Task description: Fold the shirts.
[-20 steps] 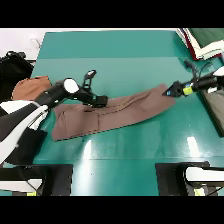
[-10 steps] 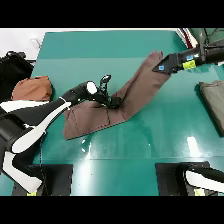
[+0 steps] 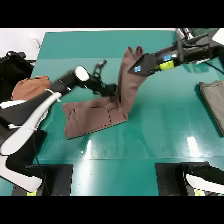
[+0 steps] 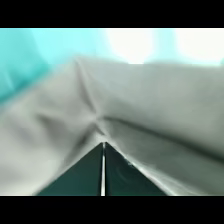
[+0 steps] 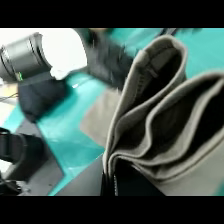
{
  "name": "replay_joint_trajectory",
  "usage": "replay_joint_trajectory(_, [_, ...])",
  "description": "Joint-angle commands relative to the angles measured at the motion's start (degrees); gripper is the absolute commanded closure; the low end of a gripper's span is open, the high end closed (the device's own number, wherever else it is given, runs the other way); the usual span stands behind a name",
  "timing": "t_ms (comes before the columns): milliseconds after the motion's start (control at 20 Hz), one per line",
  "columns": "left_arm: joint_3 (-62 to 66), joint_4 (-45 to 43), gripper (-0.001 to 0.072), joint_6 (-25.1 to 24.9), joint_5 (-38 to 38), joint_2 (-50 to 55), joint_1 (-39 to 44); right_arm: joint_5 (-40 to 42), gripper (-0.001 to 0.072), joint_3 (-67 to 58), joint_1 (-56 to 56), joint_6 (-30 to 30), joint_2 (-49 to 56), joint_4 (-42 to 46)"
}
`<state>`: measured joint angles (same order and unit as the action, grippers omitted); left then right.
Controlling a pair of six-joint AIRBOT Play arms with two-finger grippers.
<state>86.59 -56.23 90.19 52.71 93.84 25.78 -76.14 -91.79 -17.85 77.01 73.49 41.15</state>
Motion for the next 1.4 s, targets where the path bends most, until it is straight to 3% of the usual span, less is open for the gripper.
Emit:
replay_joint_trajectory(0, [4.4, -8.5, 0.0683, 0.0, 5.9, -8.7, -8.3, 7.7, 0.0697, -0.1, -9.1, 0.0, 2.6, -3.9])
replay_joint_trajectory(150, [6.4, -12.8, 0.0683, 0.0, 6.3, -18.1, -16.3, 19.0, 0.0694, -0.2, -20.9, -3.6, 9.4, -9.6])
replay_joint_trajectory(200, [6.4, -14.0, 0.0683, 0.0, 6.0, -21.0, -18.6, 23.1, 0.0615, -0.4, -24.8, -6.5, 12.5, -11.8])
replay_joint_trajectory(250, [6.4, -15.1, 0.0683, 0.0, 6.1, -23.3, -20.5, 25.1, 0.0449, -1.7, -27.7, -7.8, 15.6, -12.8])
replay_joint_trajectory(300, [6.4, -15.5, 0.0683, 0.0, 6.1, -25.0, -22.0, 24.8, 0.0354, -4.4, -29.9, -7.8, 19.1, -13.2])
replay_joint_trajectory(400, [6.4, -15.5, 0.0683, 0.0, 6.7, -27.1, -24.0, 21.7, 0.0344, -10.0, -30.9, -7.8, 23.3, -12.4])
replay_joint_trajectory(550, [6.3, -15.3, 0.0683, -0.2, 8.4, -27.6, -24.2, 16.0, 0.0345, -9.6, -25.9, -7.0, 22.2, -6.1])
replay_joint_trajectory(750, [6.3, -15.2, 0.0683, -0.3, 9.9, -27.6, -24.0, 10.7, 0.0344, 6.7, -11.4, -1.5, 14.3, 7.9])
replay_joint_trajectory(800, [6.3, -14.5, 0.0683, -0.3, 10.2, -27.5, -24.0, 9.9, 0.0302, 11.2, -7.6, -1.3, 12.7, 11.1])
replay_joint_trajectory(850, [6.3, -13.9, 0.0683, -0.8, 10.2, -27.4, -24.0, 10.0, 0.0115, 15.7, -3.5, -1.1, 11.7, 11.8])
replay_joint_trajectory(900, [6.3, -13.4, 0.0683, -1.4, 10.4, -27.3, -24.0, 10.4, 0.0077, 19.1, -0.1, -0.1, 11.6, 10.9])
replay_joint_trajectory(1100, [5.6, -12.1, 0.0683, -2.2, 11.1, -26.9, -24.0, 11.7, 0.013, 25.4, 6.6, 1.0, 16.3, 5.7])
replay_joint_trajectory(1350, [3.7, -11.8, 0.0683, -2.2, 10.9, -26.9, -24.0, 12.3, 0.0137, 20.8, -0.7, -1.1, 27.0, -4.9])
